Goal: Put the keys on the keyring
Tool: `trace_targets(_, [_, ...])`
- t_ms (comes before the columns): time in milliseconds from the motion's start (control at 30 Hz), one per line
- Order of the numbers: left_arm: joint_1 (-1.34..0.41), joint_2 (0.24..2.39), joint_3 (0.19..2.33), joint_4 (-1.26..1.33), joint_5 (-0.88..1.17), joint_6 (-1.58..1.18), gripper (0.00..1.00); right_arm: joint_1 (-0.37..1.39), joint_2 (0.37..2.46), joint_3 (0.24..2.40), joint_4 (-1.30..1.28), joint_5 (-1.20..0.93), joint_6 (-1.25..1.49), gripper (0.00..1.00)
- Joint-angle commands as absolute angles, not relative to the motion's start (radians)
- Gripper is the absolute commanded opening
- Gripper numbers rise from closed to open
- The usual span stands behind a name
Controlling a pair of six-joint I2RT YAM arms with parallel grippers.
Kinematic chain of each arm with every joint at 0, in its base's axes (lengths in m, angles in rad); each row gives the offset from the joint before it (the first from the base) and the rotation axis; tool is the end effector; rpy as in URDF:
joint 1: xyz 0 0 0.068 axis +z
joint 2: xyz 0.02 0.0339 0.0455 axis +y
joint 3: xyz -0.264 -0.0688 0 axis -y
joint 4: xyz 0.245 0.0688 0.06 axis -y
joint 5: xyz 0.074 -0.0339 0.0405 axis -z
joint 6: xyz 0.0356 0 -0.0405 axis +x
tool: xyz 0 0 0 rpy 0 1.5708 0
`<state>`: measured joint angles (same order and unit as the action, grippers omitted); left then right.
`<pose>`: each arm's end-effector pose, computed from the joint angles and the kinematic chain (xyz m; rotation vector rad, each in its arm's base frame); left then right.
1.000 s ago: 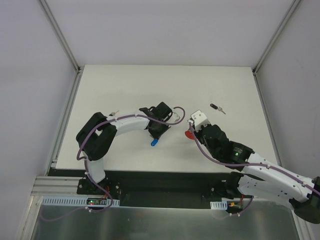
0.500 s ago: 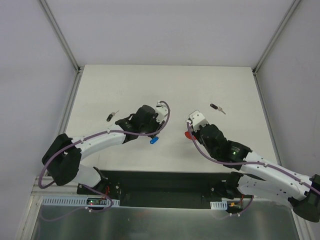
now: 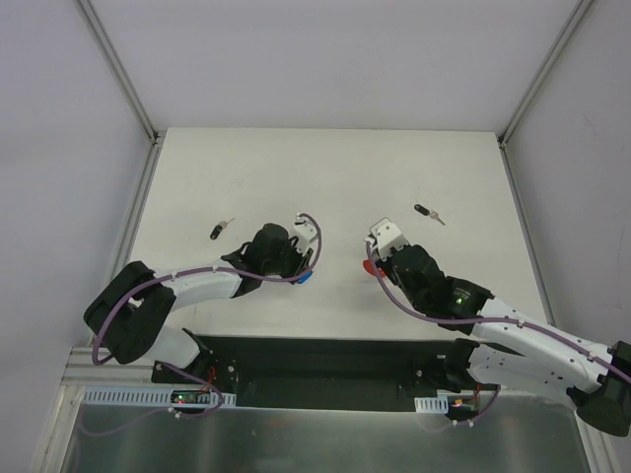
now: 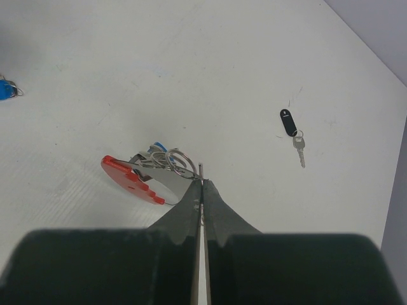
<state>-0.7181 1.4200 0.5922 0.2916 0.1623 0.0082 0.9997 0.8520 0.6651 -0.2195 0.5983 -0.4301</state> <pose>0.2101 -0.1912 0.1789 0.8583 1.9780 -0.5902 0.1212 0.1516 0.2847 -0.9395 1.6617 -0.2077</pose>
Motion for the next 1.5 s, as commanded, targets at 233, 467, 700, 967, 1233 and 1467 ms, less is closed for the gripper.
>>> trace_targets(233, [-0.698, 1.482, 0.604, 0.38, 0.296, 0.092, 0.24, 0.999, 0.836, 0.669, -0.164, 0.609, -0.433, 0.01])
trace_targets(467, [-0.69, 1.499, 0.607, 0.376, 0.302, 0.121, 0.22, 0.999, 0.833, 0.664, -0.164, 0.607, -0.433, 0.01])
trace_targets(700, [-0.69, 1.526, 0.627, 0.356, 0.336, 0.14, 0.21, 0.999, 0.842, 0.667, -0.164, 0.604, -0.436, 0.02])
trace_targets(967, [-0.689, 1.545, 0.644, 0.347, 0.328, 0.144, 0.19, 0.999, 0.845, 0.667, -0.164, 0.6, -0.437, 0.02])
trace_targets(1233, [-0.689, 1.542, 0.644, 0.35, 0.327, 0.153, 0.19, 1.0, 0.853, 0.67, -0.164, 0.591, -0.439, 0.02])
trace_targets(1467, [-0.689, 1.539, 0.638, 0.37, 0.318, 0.169, 0.22, 1.0, 0.853, 0.67, -0.164, 0.586, -0.44, 0.01])
